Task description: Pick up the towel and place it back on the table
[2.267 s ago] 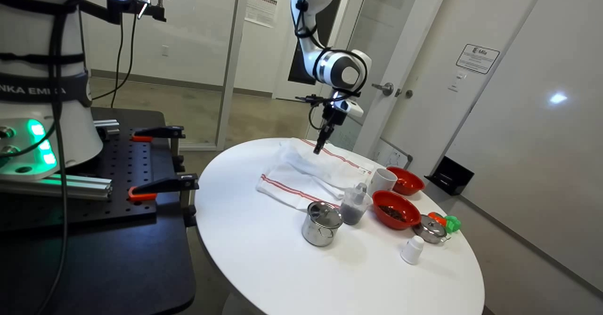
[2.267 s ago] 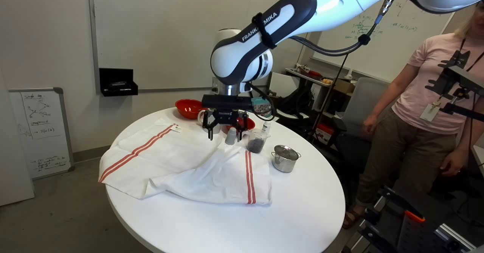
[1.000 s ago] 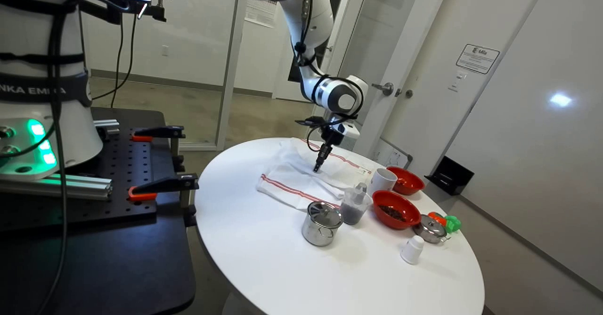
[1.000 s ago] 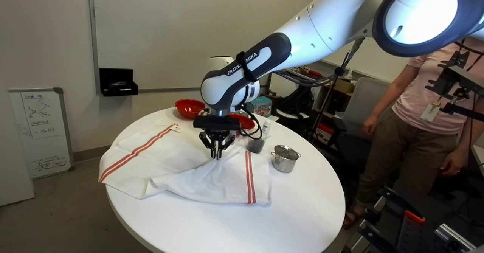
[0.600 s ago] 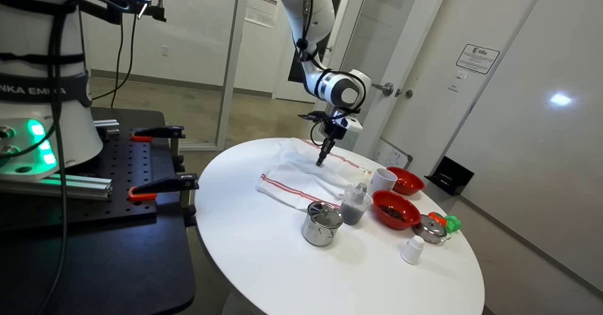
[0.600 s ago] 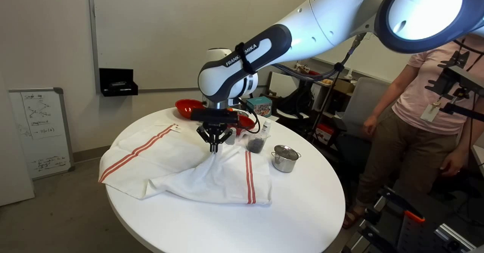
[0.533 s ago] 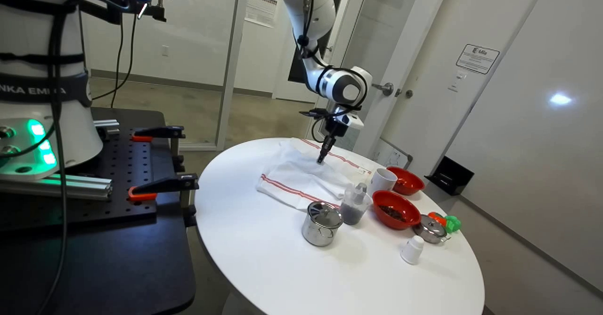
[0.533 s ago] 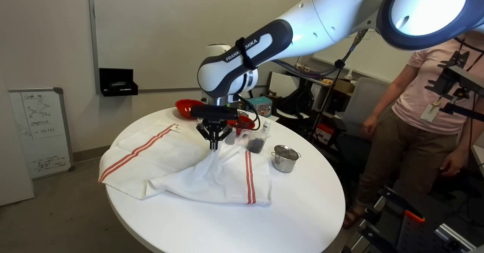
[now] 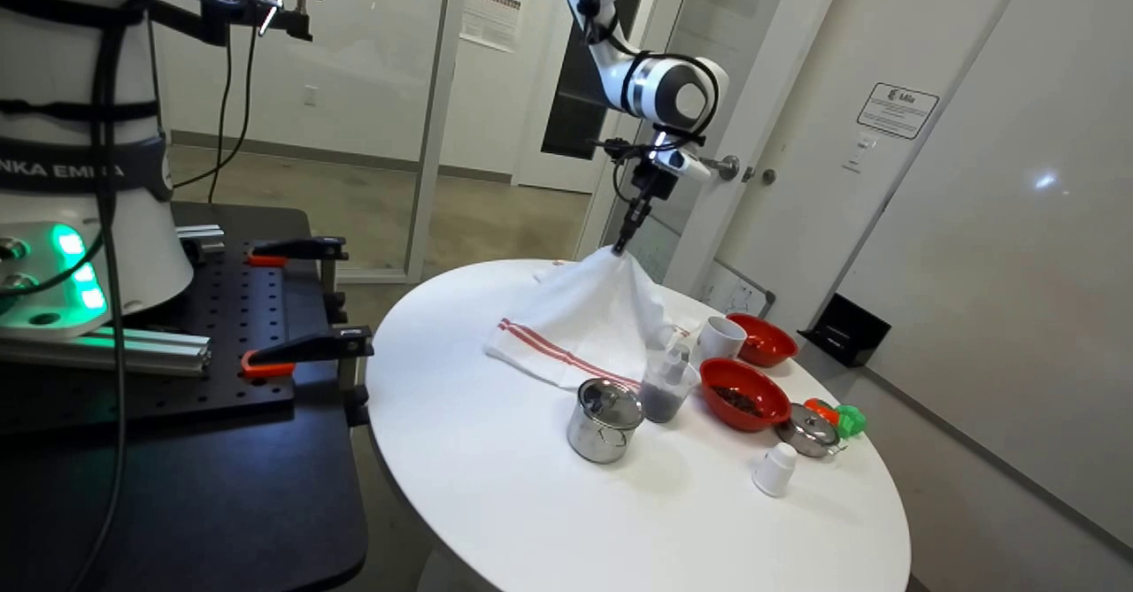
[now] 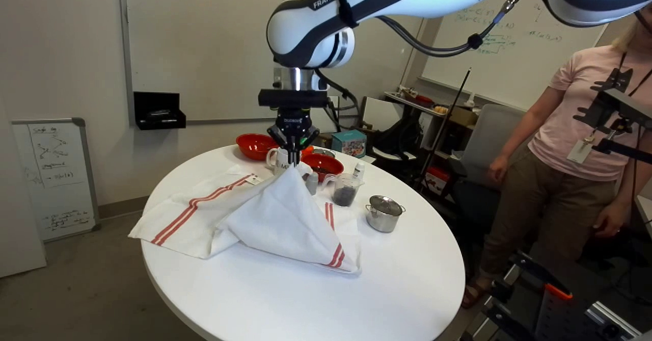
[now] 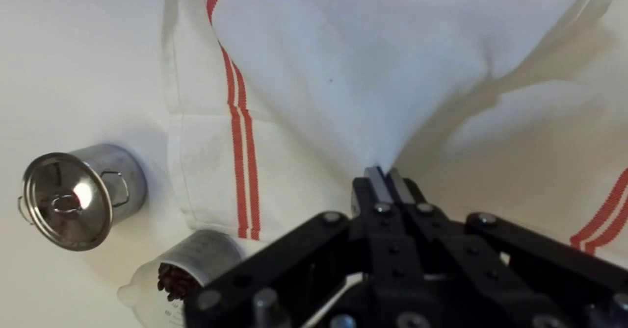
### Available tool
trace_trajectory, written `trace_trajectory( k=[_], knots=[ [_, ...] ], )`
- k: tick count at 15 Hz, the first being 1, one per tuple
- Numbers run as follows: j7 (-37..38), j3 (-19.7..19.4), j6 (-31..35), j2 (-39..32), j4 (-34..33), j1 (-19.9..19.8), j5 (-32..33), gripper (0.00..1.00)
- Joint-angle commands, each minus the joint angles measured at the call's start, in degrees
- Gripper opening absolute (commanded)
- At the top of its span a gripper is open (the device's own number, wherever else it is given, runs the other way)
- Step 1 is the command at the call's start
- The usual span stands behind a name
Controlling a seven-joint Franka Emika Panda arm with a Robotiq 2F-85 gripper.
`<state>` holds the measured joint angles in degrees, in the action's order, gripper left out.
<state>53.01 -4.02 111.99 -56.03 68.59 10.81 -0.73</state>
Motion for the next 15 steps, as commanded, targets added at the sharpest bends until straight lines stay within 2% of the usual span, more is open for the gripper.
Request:
trace_trajectory(
  k=[1,9,15],
  knots=[
    [-2.3,0.1,-4.3,5.3,1.9,0.3,1.0,0.0],
    [-4.6,-0.3,-13.3,11.0,-3.9,0.9,4.3,0.0],
    [-5.7,0.1,-19.1,11.8,-10.8,1.4,6.3,0.0]
  ],
)
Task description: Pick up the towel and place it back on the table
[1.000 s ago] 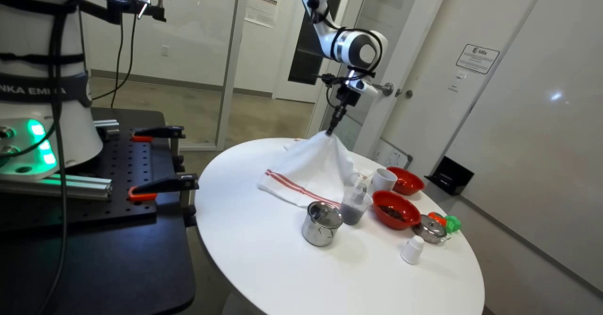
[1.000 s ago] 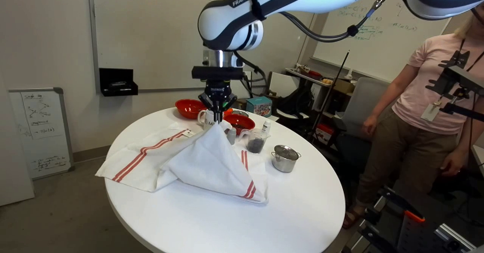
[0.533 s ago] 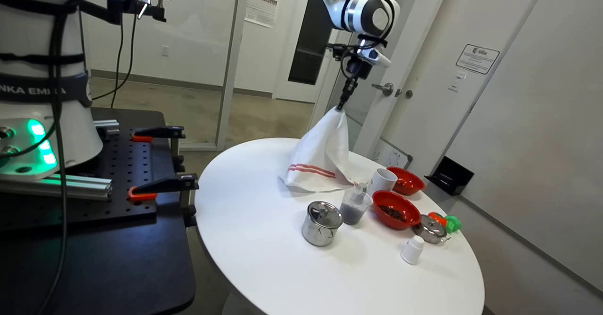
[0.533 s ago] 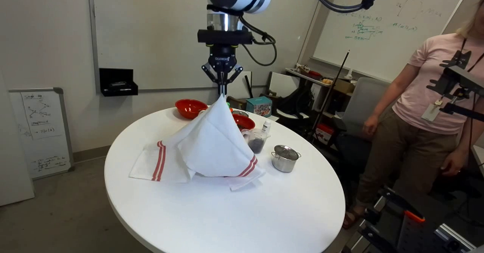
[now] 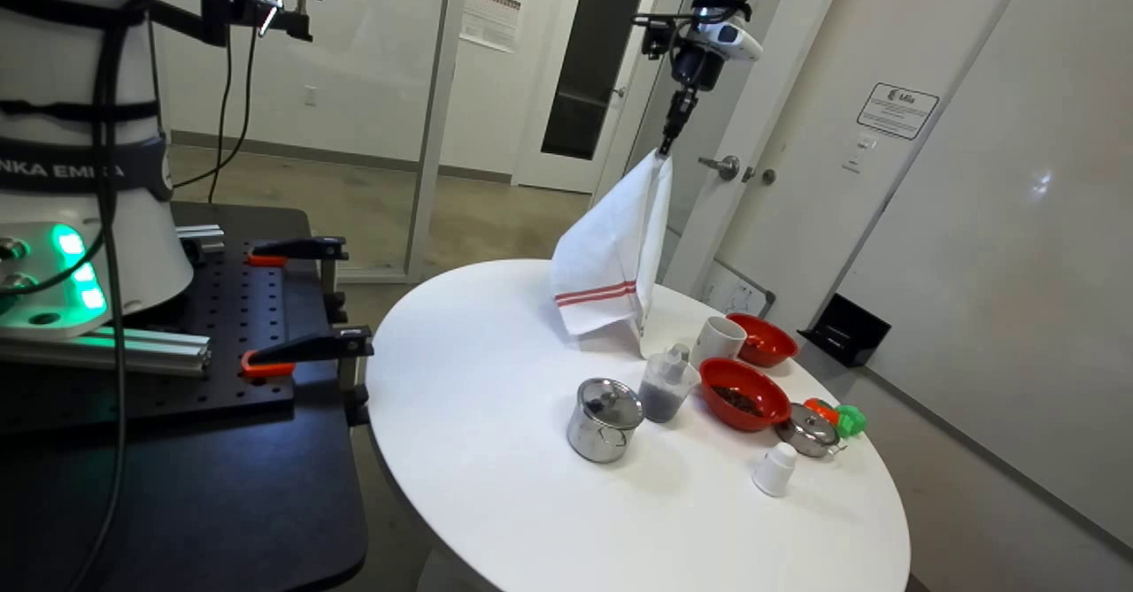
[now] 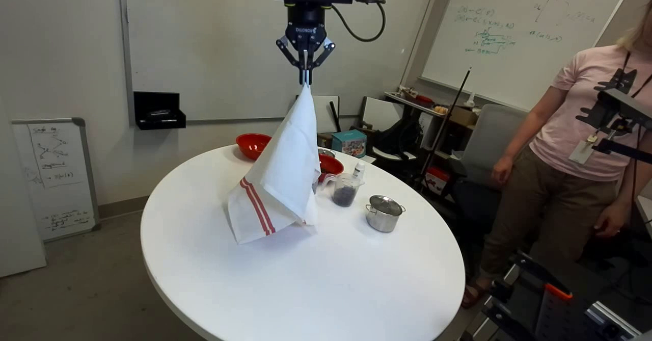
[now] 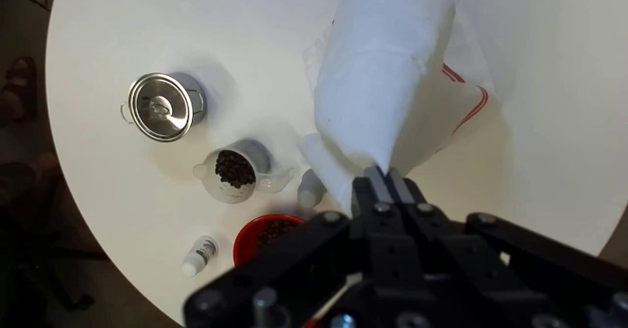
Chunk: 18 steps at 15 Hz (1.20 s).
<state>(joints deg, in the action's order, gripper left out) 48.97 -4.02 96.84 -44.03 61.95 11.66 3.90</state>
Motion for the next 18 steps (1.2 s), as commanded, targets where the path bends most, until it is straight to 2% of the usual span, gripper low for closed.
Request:
trace_trajectory(
  k=[1,4,9,18],
  knots=[
    [-1.9,0.1,-4.8,-0.1,-5.3,0.8,1.9,0.0],
    [-2.3,0.2,-6.0,0.2,-8.5,1.1,2.1,0.0],
    [-0.8,0.4,-1.7,0.8,-11.5,1.3,0.5,0.0],
    [-0.9,0.3,-2.0,0.6,-10.2,1.2,0.7,0.01]
  ],
)
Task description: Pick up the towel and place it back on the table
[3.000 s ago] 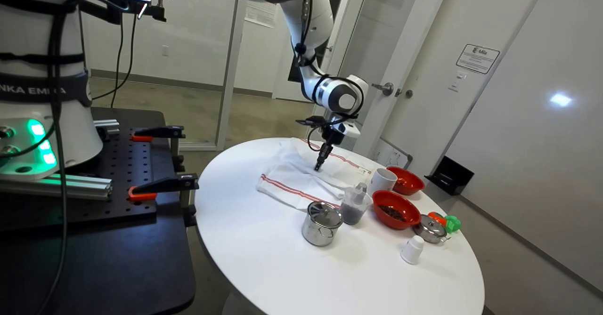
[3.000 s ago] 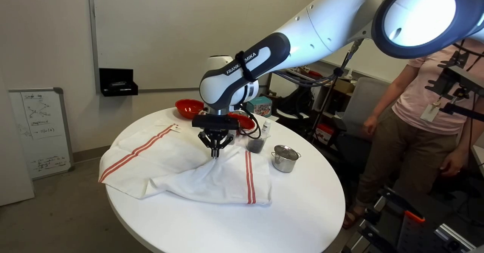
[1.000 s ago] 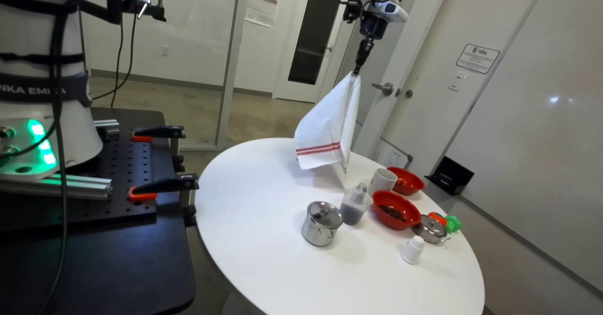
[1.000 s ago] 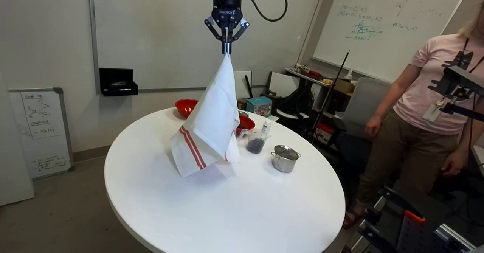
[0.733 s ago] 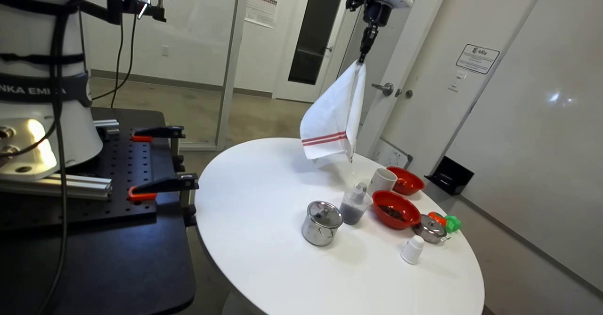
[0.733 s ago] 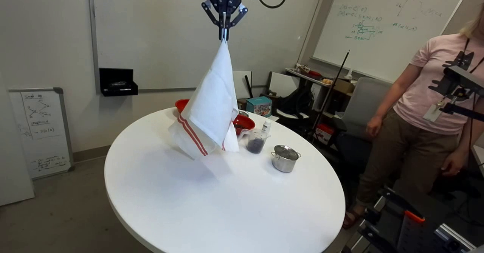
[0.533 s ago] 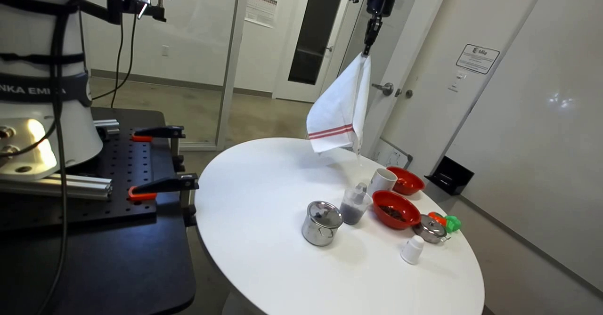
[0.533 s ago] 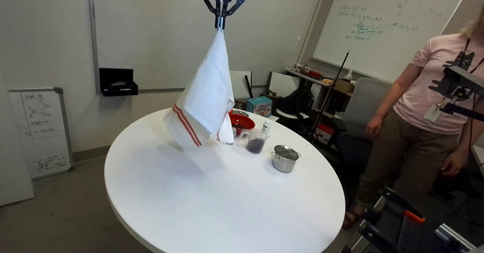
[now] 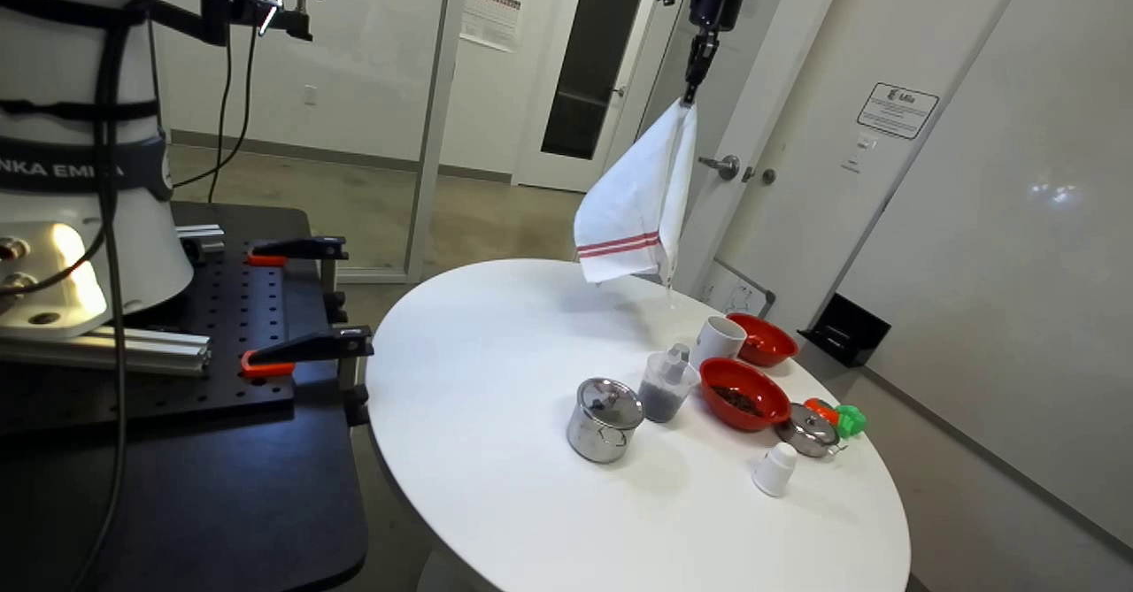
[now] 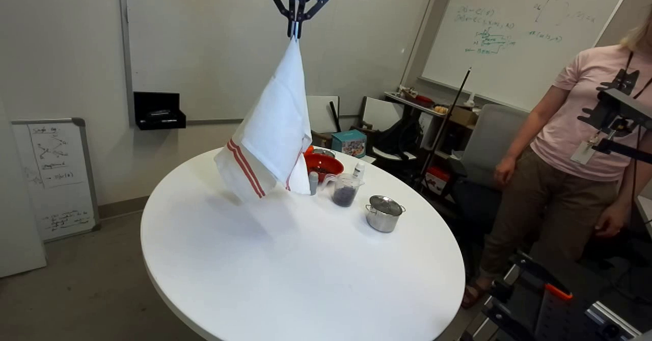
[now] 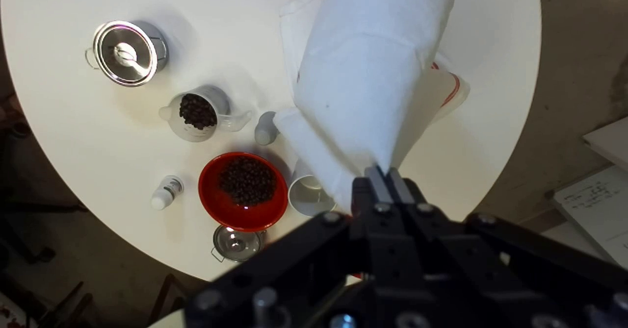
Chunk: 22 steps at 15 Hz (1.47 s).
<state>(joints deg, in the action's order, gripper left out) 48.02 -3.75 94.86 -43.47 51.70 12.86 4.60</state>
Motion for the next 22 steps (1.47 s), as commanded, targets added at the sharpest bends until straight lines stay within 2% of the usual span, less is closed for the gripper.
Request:
trace_trajectory(
  k=[1,6,17,22],
  knots=[
    [0.0,0.0,0.0,0.0,0.0,0.0,0.0,0.01],
    [2.0,-0.4,0.3,-0.5,0.0,0.1,-0.1,0.0],
    [36.5,-4.2,13.7,-5.5,5.9,0.3,-0.8,0.0],
    [53.0,-4.6,18.0,-8.7,9.4,0.9,0.1,0.0]
  ],
)
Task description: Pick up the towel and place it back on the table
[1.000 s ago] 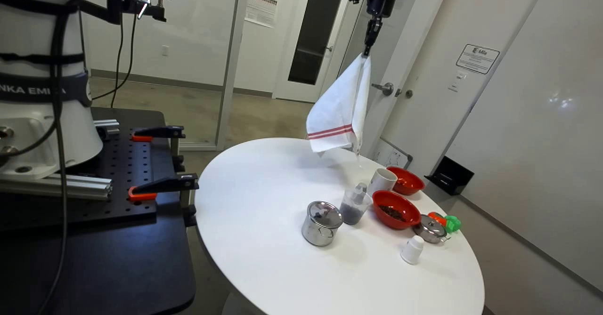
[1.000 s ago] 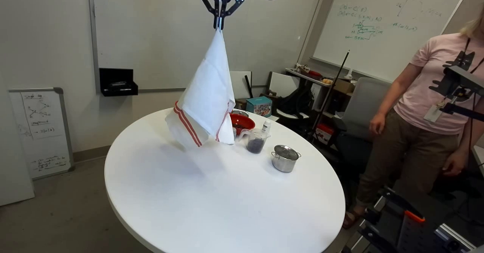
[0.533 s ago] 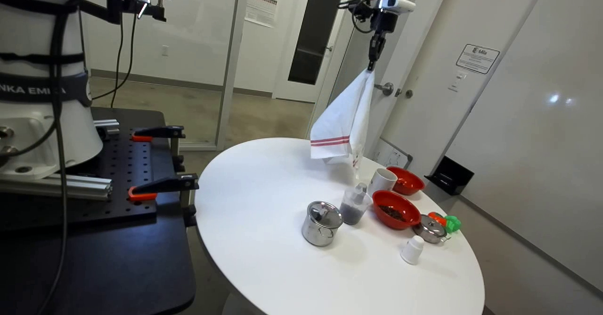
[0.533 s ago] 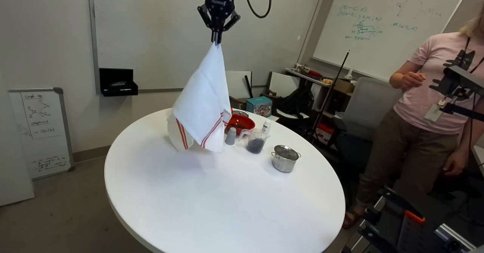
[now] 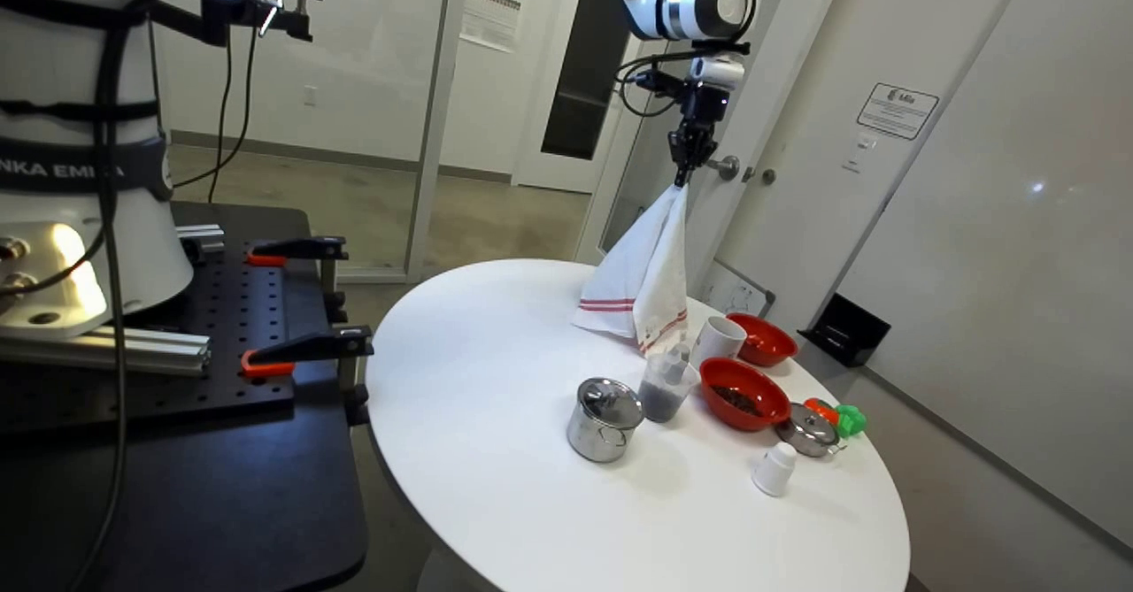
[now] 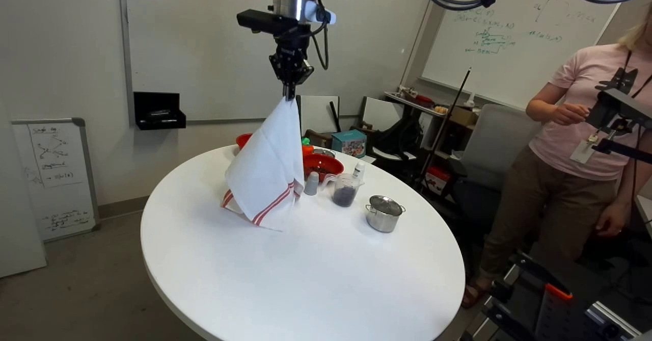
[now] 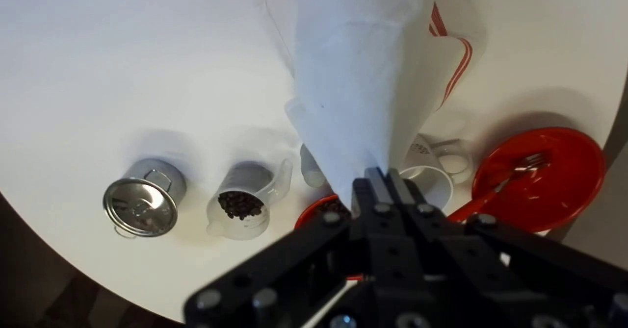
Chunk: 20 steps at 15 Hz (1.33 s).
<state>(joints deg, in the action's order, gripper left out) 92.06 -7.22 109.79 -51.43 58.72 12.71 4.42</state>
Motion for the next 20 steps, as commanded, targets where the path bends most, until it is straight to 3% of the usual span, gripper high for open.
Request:
trace_trajectory(
  k=[1,5,6,11,20],
  knots=[
    [12.2,-1.3,3.8,-1.3,3.1,1.2,0.3,0.0],
    [24.7,-1.6,6.7,-4.2,5.4,1.1,-0.1,0.0],
    [19.4,0.0,4.2,-3.7,3.8,0.0,0.5,0.01],
    [23.7,-0.2,5.6,-4.9,4.4,0.1,0.5,0.0],
    [49.9,-0.5,7.9,-11.9,-0.1,-1.2,-3.8,0.0]
  ],
)
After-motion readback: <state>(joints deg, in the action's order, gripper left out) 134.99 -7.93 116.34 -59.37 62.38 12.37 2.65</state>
